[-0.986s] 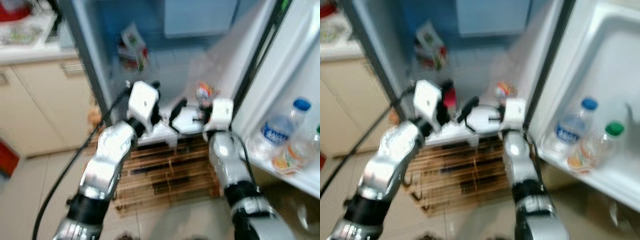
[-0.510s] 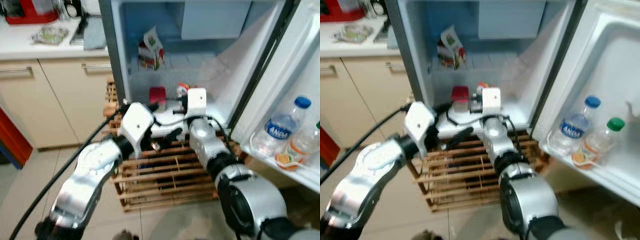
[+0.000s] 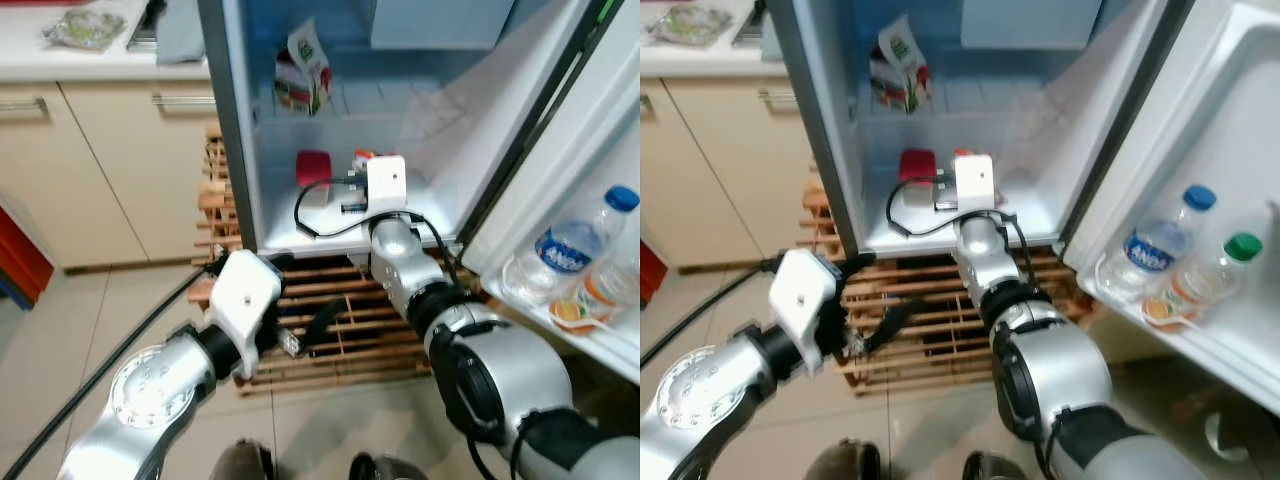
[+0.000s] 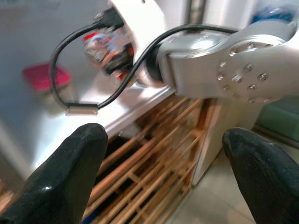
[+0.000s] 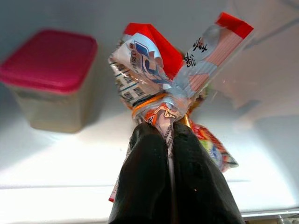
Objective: Restocking fridge
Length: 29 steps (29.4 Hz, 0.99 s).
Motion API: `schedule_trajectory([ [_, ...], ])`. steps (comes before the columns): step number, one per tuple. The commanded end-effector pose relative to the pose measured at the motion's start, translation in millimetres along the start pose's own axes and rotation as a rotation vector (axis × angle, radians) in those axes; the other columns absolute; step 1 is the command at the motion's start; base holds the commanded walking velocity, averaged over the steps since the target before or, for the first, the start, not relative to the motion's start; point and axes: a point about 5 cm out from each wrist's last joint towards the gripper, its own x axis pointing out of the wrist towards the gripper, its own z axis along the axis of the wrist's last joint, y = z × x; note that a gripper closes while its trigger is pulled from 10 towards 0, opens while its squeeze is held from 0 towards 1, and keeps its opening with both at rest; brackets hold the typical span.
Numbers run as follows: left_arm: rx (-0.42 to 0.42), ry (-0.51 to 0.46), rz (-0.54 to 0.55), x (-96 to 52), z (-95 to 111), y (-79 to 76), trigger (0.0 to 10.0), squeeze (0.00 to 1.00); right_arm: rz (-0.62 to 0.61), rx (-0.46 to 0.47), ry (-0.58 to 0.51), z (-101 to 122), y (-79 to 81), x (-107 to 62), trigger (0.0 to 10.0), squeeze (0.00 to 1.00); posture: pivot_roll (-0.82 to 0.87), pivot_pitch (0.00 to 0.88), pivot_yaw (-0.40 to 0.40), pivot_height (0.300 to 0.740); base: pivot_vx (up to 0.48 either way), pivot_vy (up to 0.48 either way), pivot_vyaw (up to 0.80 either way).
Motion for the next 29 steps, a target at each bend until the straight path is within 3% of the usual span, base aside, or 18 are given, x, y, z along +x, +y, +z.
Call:
schedule_trajectory([
  [1, -0.002, 0.004, 0.013, -3.9, 2, -1.4, 10.0, 0.0, -0.026, -0.025, -0.021, 9, -4.6, 2.6, 0.0, 1.0, 0.33, 0.236, -0.067, 0.74, 0.0, 0.0, 0.0],
  [2, -0.011, 0.01, 0.024, -7.4, 2, -3.2, 10.0, 0.0, -0.021, -0.042, -0.026, 10, -4.5, 3.0, 10.0, 1.0, 0.34, 0.252, -0.073, 0.74, 0.0, 0.0, 0.0],
  [6, -0.038, 0.057, 0.071, -21.1, -3, -11.6, 10.0, 0.0, 0.022, -0.115, -0.099, 27, 2.6, 3.9, 10.0, 1.0, 0.37, 0.31, -0.085, 0.74, 0.0, 0.0, 0.0],
  [15, -0.045, 0.082, 0.1, -30.1, -2, -20.5, 10.0, 0.0, 0.006, -0.099, -0.176, 50, 2.6, 5.6, 10.0, 1.0, 0.39, 0.345, -0.109, 0.74, 0.0, 0.0, 0.0],
  [26, -0.041, 0.078, 0.078, -20.3, -3, -19.2, 10.0, 0.0, -0.011, -0.112, -0.315, 82, -7.4, 7.4, 10.0, 1.0, 0.35, 0.33, -0.106, 0.74, 0.0, 0.0, 0.0],
  [27, -0.05, 0.073, 0.074, -19.3, -3, -18.6, 10.0, 0.0, -0.023, -0.106, -0.318, 83, -9.3, 7.6, 10.0, 1.0, 0.35, 0.326, -0.107, 0.74, 0.0, 0.0, 0.0],
  [29, -0.049, 0.068, 0.094, -18.2, -2, -16.6, 10.0, 0.0, -0.02, 0.009, -0.279, 81, -13.0, 9.0, 10.0, 1.0, 0.36, 0.325, -0.108, 0.74, 0.0, 0.0, 0.0],
])
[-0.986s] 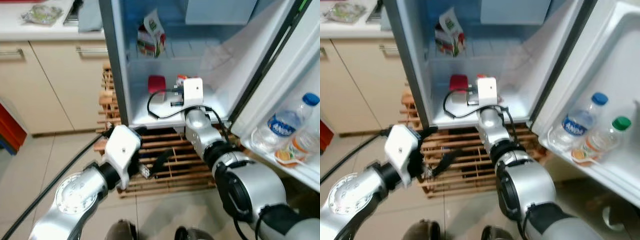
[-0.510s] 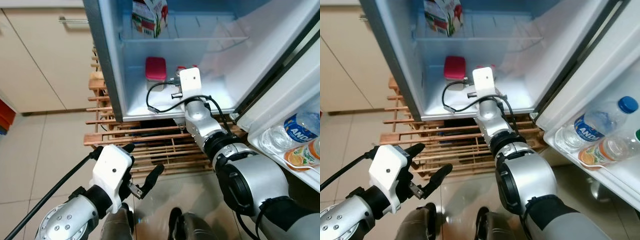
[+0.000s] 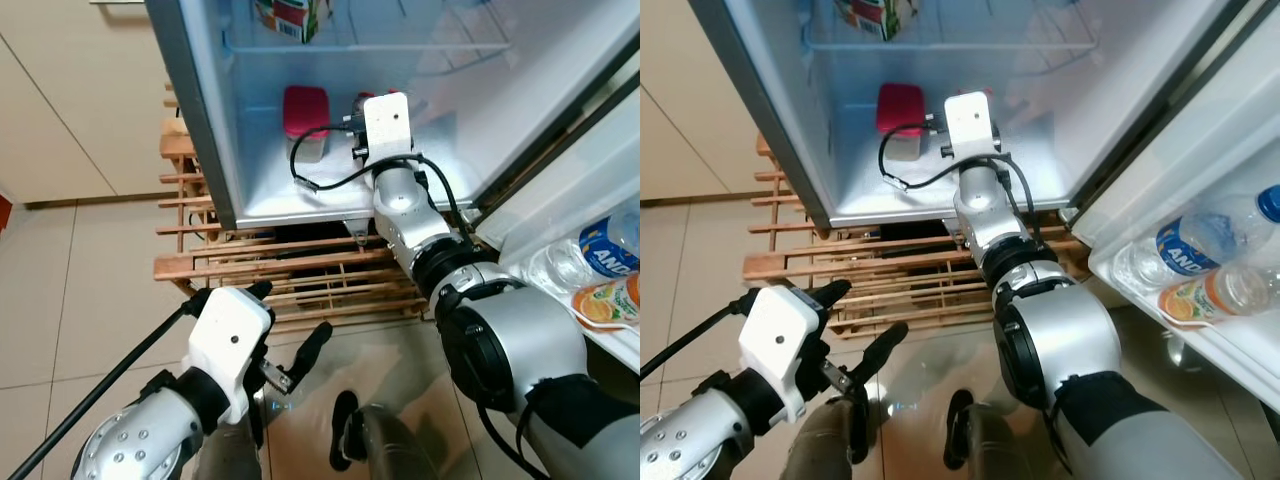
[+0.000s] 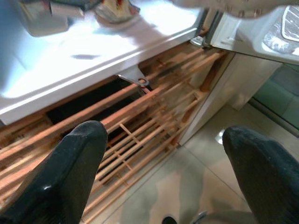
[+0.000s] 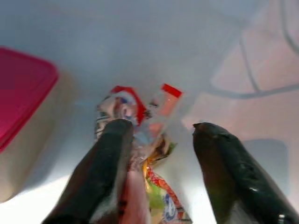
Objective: Restocking fridge
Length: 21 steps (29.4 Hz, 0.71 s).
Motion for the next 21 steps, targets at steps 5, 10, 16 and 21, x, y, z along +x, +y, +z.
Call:
schedule_trajectory([
  [5, -0.06, 0.019, -0.003, 2.2, -4, -6.3, 10.0, 0.0, -0.008, 0.135, 0.044, -3, -3.9, 0.7, 10.0, 1.0, 0.36, 0.324, -0.109, 0.74, 0.0, 0.0, 0.0],
  [10, -0.075, 0.034, -0.04, 5.0, -8, -12.1, 10.0, 0.0, -0.006, 0.136, 0.034, 0, -4.9, 2.0, 10.0, 1.0, 0.34, 0.314, -0.103, 0.74, 0.0, 0.0, 0.0],
  [16, -0.059, 0.02, -0.048, 17.1, -9, -4.7, 10.0, 0.0, 0.001, 0.153, -0.026, 13, -7.3, 5.2, 10.0, 1.0, 0.3, 0.257, -0.096, 0.74, 0.0, 0.0, 0.0],
  [21, -0.059, -0.01, -0.05, 31.0, -6, 3.0, 10.0, 0.0, -0.021, 0.152, -0.104, 22, -10.8, 5.4, 10.0, 1.0, 0.26, 0.194, -0.085, 0.74, 0.0, 0.0, 0.0],
])
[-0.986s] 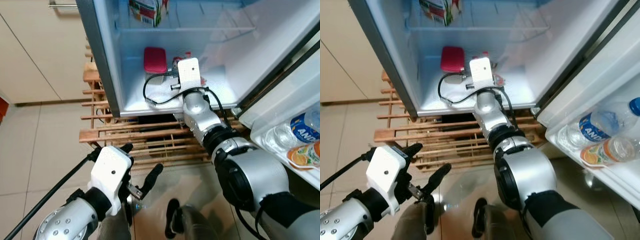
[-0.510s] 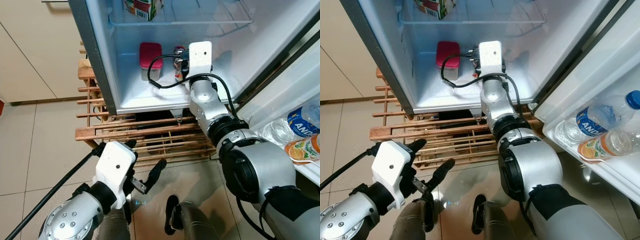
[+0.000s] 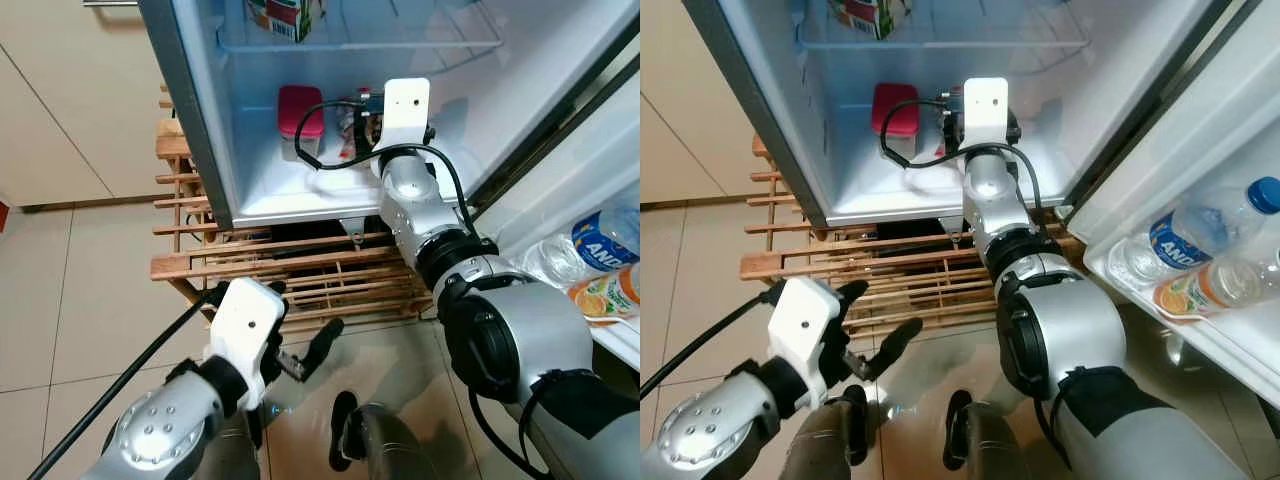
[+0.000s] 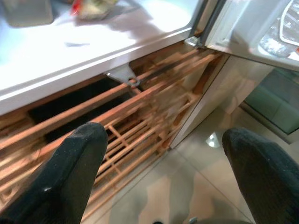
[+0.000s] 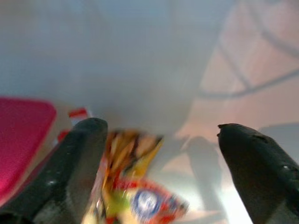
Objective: Restocking fridge
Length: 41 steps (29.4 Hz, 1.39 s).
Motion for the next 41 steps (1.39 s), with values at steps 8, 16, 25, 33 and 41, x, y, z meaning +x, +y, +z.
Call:
schedule_trajectory([
  [8, 0.036, -0.056, -0.047, 37.4, 2, 14.7, 10.0, 0.0, 0.025, -0.008, -0.228, 14, 1.4, -7.1, 10.0, 1.0, 0.17, 0.027, -0.064, 0.74, 0.0, 0.0, 0.0],
  [16, -0.038, -0.086, 0.1, 58.3, -11, 55.6, 10.0, 0.0, 0.022, -0.077, -0.218, -25, -17.1, -28.5, 10.0, 0.79, 0.05, 0.0, -0.015, 0.74, 0.0, 0.0, 0.0],
  [25, -0.076, -0.086, 0.342, 43.5, -28, 93.5, 10.0, 0.0, 0.019, 0.016, -0.094, -72, -50.0, -67.8, 10.0, 0.0, 0.01, 0.0, -0.017, 0.74, 0.0, 0.0, 0.0],
  [33, -0.091, -0.177, 0.462, 42.3, -6, 107.8, 10.0, 0.0, 0.071, -0.018, -0.021, -104, -67.0, -117.4, 10.0, 0.0, 0.0, 0.0, 0.0, 0.74, 0.0, 0.0, 0.0],
  [41, -0.06, -0.23, 0.388, 74.5, 12, 99.6, 10.0, 0.0, 0.033, 0.062, 0.174, -138, -63.5, -131.7, 10.0, 0.0, -0.04, 0.0, 0.034, 0.74, -0.211, -0.197, 0.0],
])
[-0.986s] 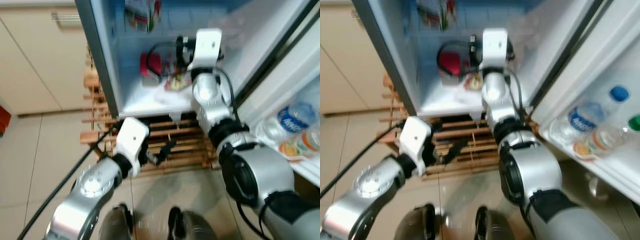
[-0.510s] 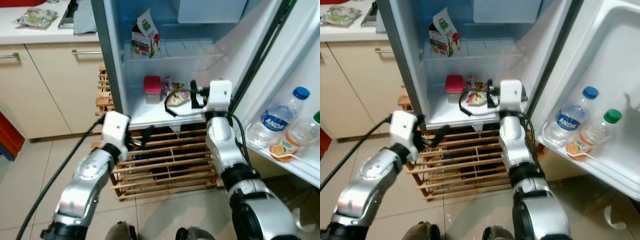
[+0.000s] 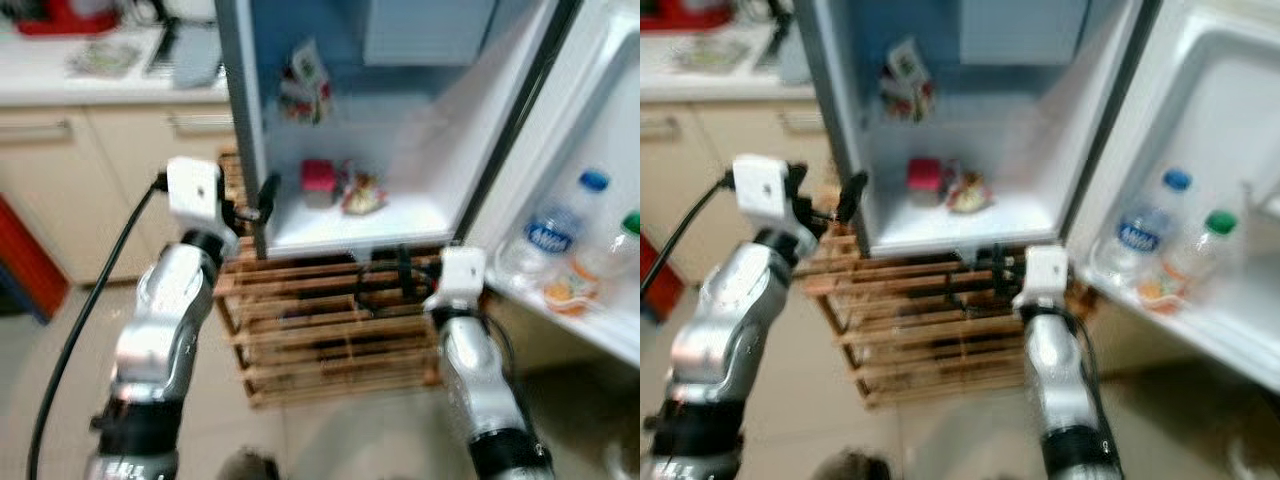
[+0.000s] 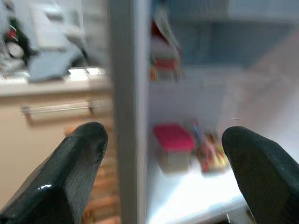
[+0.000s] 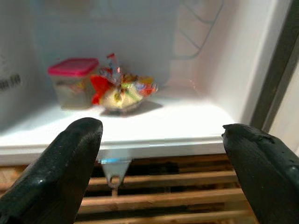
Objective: Restocking fridge
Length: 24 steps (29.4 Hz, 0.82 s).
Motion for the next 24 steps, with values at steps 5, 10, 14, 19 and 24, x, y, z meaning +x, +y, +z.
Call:
schedule_trajectory([
  [5, 0.034, 0.017, -0.011, 4.7, -7, -4.4, 10.0, 0.0, 0.031, -0.019, -0.005, 7, 3.1, 0.6, 10.0, 0.0, -0.05, 0.0, 0.026, 0.74, -0.323, -0.353, 0.0],
  [10, 0.022, 0.008, -0.016, 7.5, -9, -7.0, 10.0, 0.0, 0.028, -0.042, 0.024, 0, -3.3, -4.2, 10.0, 0.0, -0.06, 0.0, 0.026, 0.74, -0.063, -0.073, 0.0],
  [14, 0.021, 0.011, -0.033, 4.1, -13, -8.9, 10.0, 0.0, 0.023, -0.046, 0.032, -2, -6.9, -7.1, 10.0, 0.0, -0.06, 0.0, 0.028, 0.74, 0.0, 0.0, 0.0],
  [19, 0.016, 0.021, -0.071, -0.9, -20, -11.1, 10.0, 0.0, -0.019, -0.086, 0.121, -20, -23.7, -20.4, 10.0, 0.0, -0.06, 0.0, 0.036, 0.74, 0.05, -0.081, 0.0],
  [24, 0.04, 0.025, -0.08, 0.1, -24, -12.7, 10.0, 0.0, -0.074, -0.153, 0.159, -26, -28.9, -24.7, 10.0, 0.0, -0.07, 0.0, 0.044, 0.74, 0.318, -0.355, 0.0],
])
